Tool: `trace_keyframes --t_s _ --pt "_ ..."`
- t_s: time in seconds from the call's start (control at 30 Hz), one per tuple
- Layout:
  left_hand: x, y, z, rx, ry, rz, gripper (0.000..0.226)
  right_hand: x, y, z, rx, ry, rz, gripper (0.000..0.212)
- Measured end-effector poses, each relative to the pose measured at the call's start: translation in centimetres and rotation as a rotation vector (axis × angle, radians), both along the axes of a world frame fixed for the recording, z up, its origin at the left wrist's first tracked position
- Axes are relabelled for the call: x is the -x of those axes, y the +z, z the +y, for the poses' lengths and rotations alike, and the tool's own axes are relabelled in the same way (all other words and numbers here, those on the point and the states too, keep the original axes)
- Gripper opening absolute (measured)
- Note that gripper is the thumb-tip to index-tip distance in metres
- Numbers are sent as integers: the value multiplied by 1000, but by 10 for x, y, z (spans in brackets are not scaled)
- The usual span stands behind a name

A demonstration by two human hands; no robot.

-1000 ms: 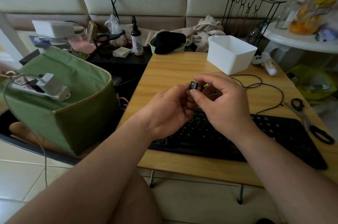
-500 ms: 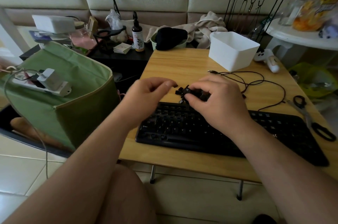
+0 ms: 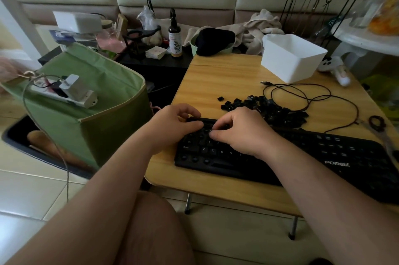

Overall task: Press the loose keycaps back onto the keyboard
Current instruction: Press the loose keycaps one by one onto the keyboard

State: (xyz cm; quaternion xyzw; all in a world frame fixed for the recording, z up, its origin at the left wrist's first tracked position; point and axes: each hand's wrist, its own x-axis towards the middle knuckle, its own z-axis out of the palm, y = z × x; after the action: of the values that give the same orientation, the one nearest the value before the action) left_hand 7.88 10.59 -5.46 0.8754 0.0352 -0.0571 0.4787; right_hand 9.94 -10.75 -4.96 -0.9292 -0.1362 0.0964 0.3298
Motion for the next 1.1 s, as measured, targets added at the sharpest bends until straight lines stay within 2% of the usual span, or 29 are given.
trace_keyframes --t_s 0.17,0.3,0.53,0.67,0.83,1.0,1.1 --pt "-3 -2 -3 8 -51 53 27 1 5 6 57 13 49 14" --pt "-7 -8 -3 -79 -56 57 47 2 3 11 26 -27 26 11" --pt "-10 -12 -5 -30 -46 64 56 3 1 11 -1 -42 35 7" --pt "-11 -15 -5 -53 -42 54 55 7 0 12 5 -72 12 13" --pt "-10 -14 -4 -23 -50 75 53 13 2 10 15 -66 2 10" --pt "-10 -13 -1 35 -43 66 32 16 1 7 8 -59 -13 11" --pt "-10 -13 -1 68 -36 74 27 17 0 7 11 -68 -34 9"
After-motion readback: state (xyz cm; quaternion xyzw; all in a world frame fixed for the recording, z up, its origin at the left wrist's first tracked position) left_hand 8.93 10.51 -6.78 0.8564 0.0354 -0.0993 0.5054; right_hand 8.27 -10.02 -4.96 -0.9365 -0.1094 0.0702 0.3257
